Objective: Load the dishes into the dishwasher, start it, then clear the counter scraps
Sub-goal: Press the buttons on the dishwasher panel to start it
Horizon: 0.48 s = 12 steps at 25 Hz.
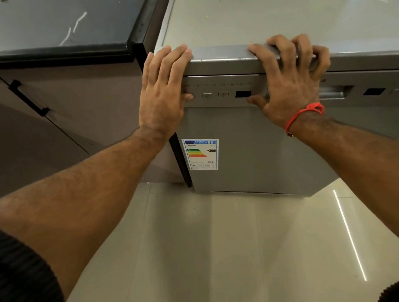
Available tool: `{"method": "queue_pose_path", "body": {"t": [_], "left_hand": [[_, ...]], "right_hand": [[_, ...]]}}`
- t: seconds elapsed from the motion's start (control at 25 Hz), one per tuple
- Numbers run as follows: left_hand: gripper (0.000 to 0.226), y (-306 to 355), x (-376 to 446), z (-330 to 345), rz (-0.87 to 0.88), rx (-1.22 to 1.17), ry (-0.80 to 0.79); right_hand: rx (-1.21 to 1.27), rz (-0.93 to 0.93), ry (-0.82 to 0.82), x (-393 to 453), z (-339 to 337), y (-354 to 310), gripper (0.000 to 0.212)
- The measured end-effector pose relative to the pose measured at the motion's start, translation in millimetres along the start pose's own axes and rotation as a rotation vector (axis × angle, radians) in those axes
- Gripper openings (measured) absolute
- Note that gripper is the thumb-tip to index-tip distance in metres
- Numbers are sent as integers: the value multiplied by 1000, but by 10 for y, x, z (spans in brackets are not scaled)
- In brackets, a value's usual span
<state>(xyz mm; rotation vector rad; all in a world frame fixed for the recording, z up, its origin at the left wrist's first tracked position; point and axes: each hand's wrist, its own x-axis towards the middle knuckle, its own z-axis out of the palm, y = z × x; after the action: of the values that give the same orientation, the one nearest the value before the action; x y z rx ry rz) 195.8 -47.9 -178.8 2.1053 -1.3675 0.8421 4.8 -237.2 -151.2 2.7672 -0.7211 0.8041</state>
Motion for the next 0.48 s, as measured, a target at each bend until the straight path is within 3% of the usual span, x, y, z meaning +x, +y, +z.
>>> {"method": "queue_pose_path", "body": {"t": [0.48], "left_hand": [[83,57,-12,2,-2,5,7]], "right_hand": [[-8,12,36,-6,49,-12,102]]}}
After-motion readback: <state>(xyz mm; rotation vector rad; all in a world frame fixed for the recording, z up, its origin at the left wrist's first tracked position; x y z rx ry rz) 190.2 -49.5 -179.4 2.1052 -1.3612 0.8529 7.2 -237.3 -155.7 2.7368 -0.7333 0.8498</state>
